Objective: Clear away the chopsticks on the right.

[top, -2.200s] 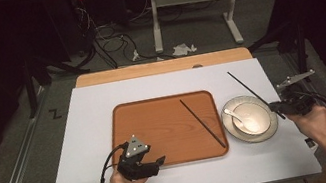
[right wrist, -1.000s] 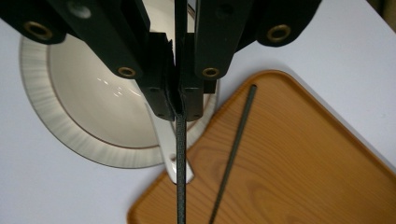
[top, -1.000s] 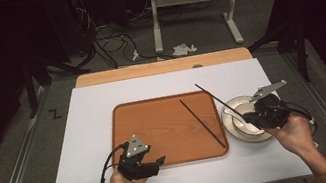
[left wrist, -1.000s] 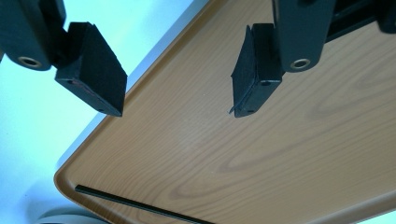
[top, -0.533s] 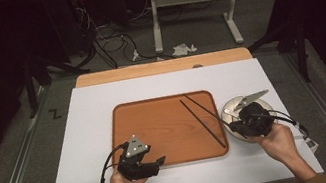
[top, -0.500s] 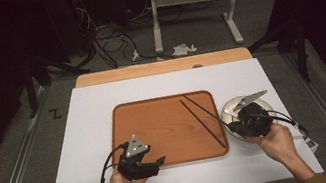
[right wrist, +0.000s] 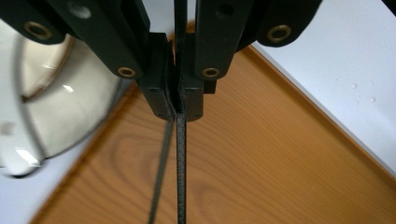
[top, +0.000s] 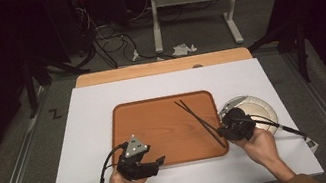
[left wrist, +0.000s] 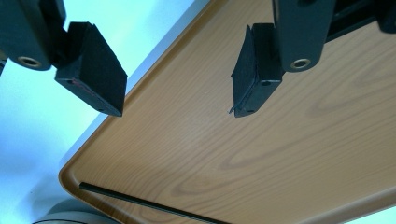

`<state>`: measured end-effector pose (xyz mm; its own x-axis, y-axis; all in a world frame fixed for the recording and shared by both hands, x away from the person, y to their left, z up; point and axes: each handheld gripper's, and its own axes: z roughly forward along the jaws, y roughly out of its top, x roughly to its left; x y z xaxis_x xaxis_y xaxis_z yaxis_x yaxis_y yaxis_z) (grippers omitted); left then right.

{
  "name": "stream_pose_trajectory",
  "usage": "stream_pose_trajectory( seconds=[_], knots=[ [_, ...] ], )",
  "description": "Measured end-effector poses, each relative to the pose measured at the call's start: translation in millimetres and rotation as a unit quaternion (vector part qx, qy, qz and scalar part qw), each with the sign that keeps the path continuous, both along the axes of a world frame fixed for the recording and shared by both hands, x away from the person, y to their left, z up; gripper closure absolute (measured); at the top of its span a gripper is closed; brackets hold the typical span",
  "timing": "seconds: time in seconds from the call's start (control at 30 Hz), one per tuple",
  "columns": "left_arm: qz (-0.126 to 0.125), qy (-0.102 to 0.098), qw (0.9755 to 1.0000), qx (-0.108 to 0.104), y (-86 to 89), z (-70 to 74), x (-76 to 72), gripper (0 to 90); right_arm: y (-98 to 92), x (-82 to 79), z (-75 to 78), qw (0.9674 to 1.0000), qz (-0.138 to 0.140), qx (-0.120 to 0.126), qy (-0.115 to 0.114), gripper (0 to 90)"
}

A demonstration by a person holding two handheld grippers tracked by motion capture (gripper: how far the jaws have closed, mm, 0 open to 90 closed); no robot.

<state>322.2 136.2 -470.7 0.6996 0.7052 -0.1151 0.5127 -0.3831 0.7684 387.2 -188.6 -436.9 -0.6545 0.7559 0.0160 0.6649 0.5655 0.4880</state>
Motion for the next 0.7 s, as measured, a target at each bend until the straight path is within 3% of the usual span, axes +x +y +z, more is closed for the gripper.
stream_pose_trajectory(
  seconds=[0.07,0.23,0.7],
  knots=[
    [0.000,-0.001,1.0000,-0.001,0.3,0.5,-0.4,35.3,6.1,1.0,-6.8,1.0000,0.002,-0.002,0.009,86.5],
    [-0.002,-0.002,1.0000,0.000,-0.3,0.6,-1.1,35.3,16.8,4.8,-23.6,0.9991,-0.003,-0.034,0.023,86.5],
    [-0.004,-0.002,1.0000,0.004,-2.6,-0.3,-2.5,35.3,25.1,6.3,-37.4,0.9984,0.012,-0.040,0.038,84.2]
  ],
)
